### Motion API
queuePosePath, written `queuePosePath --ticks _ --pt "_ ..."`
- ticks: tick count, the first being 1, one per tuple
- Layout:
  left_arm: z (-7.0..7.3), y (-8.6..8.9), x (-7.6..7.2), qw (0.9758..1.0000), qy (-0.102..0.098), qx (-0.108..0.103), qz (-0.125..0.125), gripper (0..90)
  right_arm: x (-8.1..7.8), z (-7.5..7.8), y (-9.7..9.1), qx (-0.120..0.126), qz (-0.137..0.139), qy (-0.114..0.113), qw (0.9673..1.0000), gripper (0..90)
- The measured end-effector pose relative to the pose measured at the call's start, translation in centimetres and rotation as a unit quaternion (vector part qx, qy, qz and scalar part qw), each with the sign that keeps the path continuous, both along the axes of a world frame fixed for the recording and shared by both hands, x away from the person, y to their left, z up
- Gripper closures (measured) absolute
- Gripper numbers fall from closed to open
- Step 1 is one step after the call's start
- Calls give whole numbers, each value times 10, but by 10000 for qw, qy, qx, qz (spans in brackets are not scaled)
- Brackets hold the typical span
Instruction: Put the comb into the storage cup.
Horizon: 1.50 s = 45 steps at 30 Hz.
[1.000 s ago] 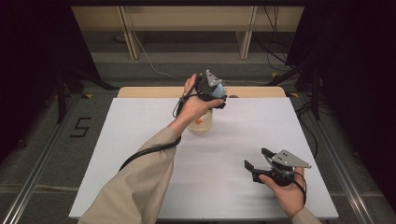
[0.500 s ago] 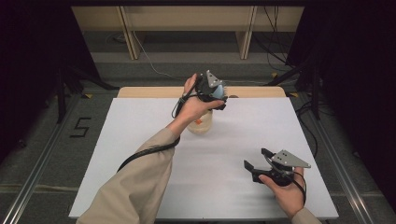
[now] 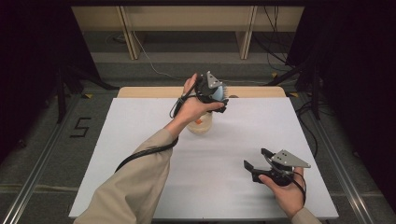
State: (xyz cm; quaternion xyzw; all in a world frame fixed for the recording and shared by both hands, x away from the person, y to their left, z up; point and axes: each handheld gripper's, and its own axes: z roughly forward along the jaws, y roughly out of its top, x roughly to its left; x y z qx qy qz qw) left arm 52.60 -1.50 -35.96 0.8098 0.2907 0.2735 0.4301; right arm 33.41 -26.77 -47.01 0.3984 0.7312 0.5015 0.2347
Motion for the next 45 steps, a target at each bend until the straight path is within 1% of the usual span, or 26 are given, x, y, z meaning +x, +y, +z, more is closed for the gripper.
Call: queuePosePath --ticks 5,8,14,18,20,22,27,36,39,40,41,45 --pt "-2 1 -2 9998 61 102 -160 0 0 0 0 1 -3 14 10000 159" --pt "-2 2 -2 9998 88 97 -177 0 0 0 0 -29 -4 40 10000 159" --pt "-2 4 -7 9994 103 167 -278 0 0 0 0 -17 -8 51 10000 159" --pt "-3 8 -10 9994 130 87 -307 0 0 -1 0 -8 -20 49 10000 159" --pt "-4 10 -13 9994 117 121 -295 0 0 -1 0 -37 -16 65 10000 159" --pt "-4 10 -14 9992 101 133 -375 0 0 -1 0 -35 -15 70 10000 159" --pt "-3 11 -16 9990 68 157 -423 0 0 0 0 -33 -24 60 10000 159" --pt "-1 14 -21 9987 58 130 -495 0 0 -1 0 -12 -32 52 10000 159" --pt "-1 16 -24 9985 124 8 -525 0 0 0 0 -28 -25 62 10000 159" --pt "-1 16 -24 9985 116 -10 -528 0 0 -1 0 -30 -24 64 10000 159" --pt "-1 17 -25 9985 81 32 -538 0 0 0 0 -28 -26 69 10000 159" --pt "0 19 -27 9985 60 -20 -544 0 0 0 0 -28 -31 54 10000 159"
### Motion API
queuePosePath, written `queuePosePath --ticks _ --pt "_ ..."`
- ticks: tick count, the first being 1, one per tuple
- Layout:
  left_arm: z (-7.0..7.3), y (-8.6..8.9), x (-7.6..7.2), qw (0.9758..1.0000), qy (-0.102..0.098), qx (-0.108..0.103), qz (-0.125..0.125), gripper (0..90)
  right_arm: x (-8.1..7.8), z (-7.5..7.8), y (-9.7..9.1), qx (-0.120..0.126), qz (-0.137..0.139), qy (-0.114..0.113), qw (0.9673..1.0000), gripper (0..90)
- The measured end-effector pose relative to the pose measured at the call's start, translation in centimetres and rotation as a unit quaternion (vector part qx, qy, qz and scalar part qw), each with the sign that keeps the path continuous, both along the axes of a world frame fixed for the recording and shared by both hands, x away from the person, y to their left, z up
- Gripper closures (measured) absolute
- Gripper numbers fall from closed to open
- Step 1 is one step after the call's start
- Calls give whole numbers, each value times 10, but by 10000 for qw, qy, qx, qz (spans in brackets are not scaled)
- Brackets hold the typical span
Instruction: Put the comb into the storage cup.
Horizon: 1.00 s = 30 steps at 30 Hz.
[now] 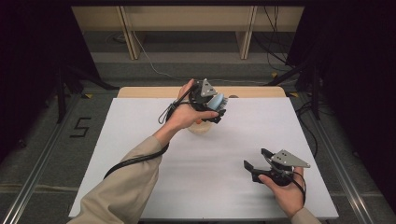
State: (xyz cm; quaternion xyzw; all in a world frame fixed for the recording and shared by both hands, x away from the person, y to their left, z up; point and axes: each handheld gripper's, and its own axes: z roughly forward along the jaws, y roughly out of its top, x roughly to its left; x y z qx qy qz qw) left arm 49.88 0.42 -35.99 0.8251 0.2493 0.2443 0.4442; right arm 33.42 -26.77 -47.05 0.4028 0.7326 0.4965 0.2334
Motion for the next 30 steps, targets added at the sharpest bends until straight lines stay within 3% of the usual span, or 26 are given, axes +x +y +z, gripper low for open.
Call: queuePosePath --ticks 14,30 --pt "6 15 -16 9998 -101 -163 -101 0 0 0 0 25 -13 -38 10000 159" --pt "0 51 -39 9992 -71 -360 -136 0 0 1 0 57 -39 -33 10000 159"
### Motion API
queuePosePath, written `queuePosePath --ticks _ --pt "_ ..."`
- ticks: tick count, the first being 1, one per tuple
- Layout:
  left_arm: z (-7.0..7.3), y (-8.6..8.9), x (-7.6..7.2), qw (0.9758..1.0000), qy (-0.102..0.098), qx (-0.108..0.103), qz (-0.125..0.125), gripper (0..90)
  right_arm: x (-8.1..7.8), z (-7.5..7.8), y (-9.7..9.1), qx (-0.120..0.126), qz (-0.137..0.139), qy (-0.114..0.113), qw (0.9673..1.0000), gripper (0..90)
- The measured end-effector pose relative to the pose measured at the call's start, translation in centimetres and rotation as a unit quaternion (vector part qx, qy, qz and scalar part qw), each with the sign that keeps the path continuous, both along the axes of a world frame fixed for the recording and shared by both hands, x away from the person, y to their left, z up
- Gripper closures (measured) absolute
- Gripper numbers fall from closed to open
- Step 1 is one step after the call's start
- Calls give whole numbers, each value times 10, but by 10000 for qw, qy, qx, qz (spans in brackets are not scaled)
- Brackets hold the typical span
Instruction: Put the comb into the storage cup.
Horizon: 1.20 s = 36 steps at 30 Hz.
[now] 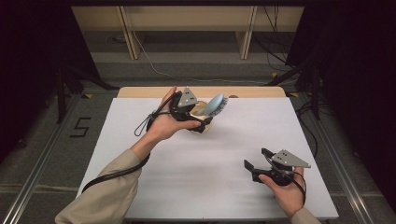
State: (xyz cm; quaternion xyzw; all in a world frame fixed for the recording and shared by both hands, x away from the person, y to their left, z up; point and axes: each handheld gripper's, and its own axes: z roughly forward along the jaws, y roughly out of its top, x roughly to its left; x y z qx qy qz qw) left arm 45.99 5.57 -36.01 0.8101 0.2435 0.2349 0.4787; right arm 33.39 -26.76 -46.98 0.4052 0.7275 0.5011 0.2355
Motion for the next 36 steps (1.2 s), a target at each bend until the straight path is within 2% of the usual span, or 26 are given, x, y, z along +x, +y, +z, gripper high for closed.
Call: queuePosePath --ticks 7,12,36 --pt "-8 18 -12 10000 -3 -37 48 0 0 0 0 1 -7 -11 10000 159" --pt "-10 27 -15 9999 29 -99 118 0 0 0 0 -1 -11 -21 10000 159" --pt "-11 41 -28 9998 22 -113 156 3 0 1 0 -5 -24 -42 10000 159"
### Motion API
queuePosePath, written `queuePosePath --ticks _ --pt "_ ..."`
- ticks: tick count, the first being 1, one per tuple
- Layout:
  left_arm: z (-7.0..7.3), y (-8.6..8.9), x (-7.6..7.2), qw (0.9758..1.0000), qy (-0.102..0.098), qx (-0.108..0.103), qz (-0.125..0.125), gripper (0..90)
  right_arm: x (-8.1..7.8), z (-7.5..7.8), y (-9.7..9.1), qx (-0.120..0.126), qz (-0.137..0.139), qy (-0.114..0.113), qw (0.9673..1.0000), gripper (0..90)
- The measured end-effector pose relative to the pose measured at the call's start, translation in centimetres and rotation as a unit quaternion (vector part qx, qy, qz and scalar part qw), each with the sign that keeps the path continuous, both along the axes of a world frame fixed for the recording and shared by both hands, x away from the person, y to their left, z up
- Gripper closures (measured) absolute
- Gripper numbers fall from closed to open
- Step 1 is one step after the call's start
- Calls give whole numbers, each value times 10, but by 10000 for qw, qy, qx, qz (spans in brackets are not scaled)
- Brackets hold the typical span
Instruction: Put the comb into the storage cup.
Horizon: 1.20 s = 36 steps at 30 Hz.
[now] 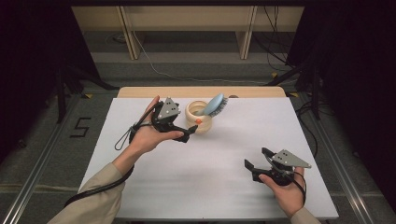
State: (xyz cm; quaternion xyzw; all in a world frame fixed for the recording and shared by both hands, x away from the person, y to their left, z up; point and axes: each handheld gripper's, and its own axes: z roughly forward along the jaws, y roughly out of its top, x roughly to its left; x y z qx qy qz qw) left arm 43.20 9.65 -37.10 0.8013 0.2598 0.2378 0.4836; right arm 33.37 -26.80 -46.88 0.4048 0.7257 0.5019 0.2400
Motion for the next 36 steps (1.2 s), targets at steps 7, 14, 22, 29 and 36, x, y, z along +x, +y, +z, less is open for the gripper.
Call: queuePosePath --ticks 7,14,22,29,36 --pt "-1 6 -4 10000 -15 -16 26 7 0 0 0 -4 3 -12 10000 159" --pt "-3 12 -7 10000 -4 -9 58 8 0 0 0 -14 -5 -15 10000 159" --pt "-7 20 -12 10000 23 -14 92 9 0 0 0 -15 -9 -16 10000 159" --pt "-8 28 -15 9999 20 -43 145 11 0 0 0 -19 -14 -15 10000 159" --pt "-10 34 -19 9998 -2 -53 193 13 0 0 0 -27 -20 -15 10000 159"
